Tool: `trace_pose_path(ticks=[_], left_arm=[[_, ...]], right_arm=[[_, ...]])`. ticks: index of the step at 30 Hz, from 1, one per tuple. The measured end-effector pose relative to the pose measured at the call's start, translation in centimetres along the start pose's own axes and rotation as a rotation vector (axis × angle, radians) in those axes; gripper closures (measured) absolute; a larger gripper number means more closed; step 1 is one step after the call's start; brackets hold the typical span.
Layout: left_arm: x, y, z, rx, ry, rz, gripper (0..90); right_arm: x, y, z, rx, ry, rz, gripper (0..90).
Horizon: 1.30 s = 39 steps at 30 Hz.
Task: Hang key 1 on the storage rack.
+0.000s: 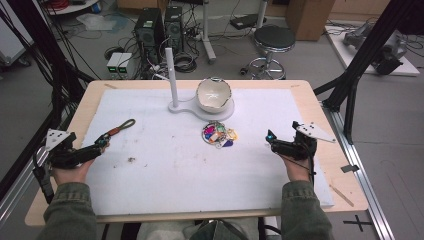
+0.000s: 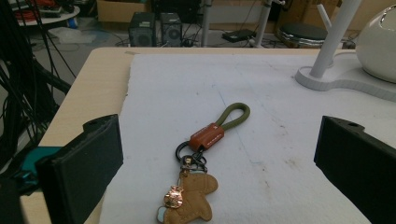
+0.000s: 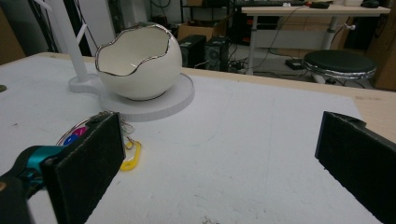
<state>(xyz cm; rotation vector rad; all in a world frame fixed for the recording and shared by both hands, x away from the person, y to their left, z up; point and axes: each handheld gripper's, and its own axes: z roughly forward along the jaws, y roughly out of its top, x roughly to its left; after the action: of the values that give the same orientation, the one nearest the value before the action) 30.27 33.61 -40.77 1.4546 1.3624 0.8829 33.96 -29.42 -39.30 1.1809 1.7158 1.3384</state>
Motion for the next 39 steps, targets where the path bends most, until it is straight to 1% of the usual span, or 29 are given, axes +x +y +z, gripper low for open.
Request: trace_pose_path(ticks=[4, 8, 15, 18, 20, 23, 24, 27, 29, 33, 34, 36, 38, 39], left_arm=[[0.0, 0.0, 0.1, 0.013, -0.007, 0.003, 1.7], [0.0, 0.0, 0.1, 0.013, -0.010, 0.003, 1.7], [-0.1, -0.1, 0.5, 0.025, -0.020, -0.013, 1.7], [-0.2, -0.1, 0.6, 0.030, -0.028, -0.009, 1.7], [-0.3, -0.1, 0.7, 0.039, -0.035, -0.005, 1.7], [-0.3, -0.1, 0.9, 0.058, -0.038, -0.014, 1.7], [-0.3, 0.0, 0.9, 0.074, -0.035, -0.009, 1.7], [-0.2, 0.1, 1.0, 0.088, -0.026, -0.005, 1.7], [-0.1, 0.4, 1.1, 0.098, -0.022, -0.003, 1.7], [-0.1, 1.1, 1.3, 0.107, -0.016, 0.019, 1.7], [-0.1, 1.4, 1.5, 0.118, -0.012, 0.032, 1.7], [-0.2, 1.5, 1.6, 0.114, -0.010, 0.031, 1.7], [-0.1, 1.8, 1.7, 0.118, -0.022, 0.027, 1.7], [-0.1, 2.0, 1.8, 0.122, -0.022, 0.032, 1.7]], right_arm=[[0.0, 0.0, 0.0, 0.006, 0.003, 0.005, 0.5], [0.0, 0.0, 0.0, 0.002, 0.002, 0.003, 0.5], [0.0, 0.0, 0.1, 0.009, 0.010, 0.009, 0.5], [0.0, 0.0, 0.1, 0.009, 0.008, 0.008, 0.5], [0.0, 0.0, 0.1, 0.009, 0.004, 0.007, 0.5], [0.0, 0.0, 0.1, 0.010, 0.001, 0.000, 0.5], [0.0, 0.0, 0.1, 0.008, -0.002, -0.002, 0.5], [-0.1, 0.0, 0.0, 0.004, -0.005, 0.011, 0.5], [-0.1, 0.0, 0.0, 0.004, -0.004, 0.008, 0.5], [-0.1, -0.1, 0.1, 0.005, 0.000, 0.011, 0.5], [-0.1, -0.1, 0.1, 0.004, 0.000, 0.007, 0.5], [-0.1, -0.1, 0.2, 0.005, -0.001, 0.005, 0.5], [-0.1, -0.1, 0.2, 0.007, 0.004, 0.006, 0.5], [0.0, -0.1, 0.2, 0.008, 0.005, 0.007, 0.5]])
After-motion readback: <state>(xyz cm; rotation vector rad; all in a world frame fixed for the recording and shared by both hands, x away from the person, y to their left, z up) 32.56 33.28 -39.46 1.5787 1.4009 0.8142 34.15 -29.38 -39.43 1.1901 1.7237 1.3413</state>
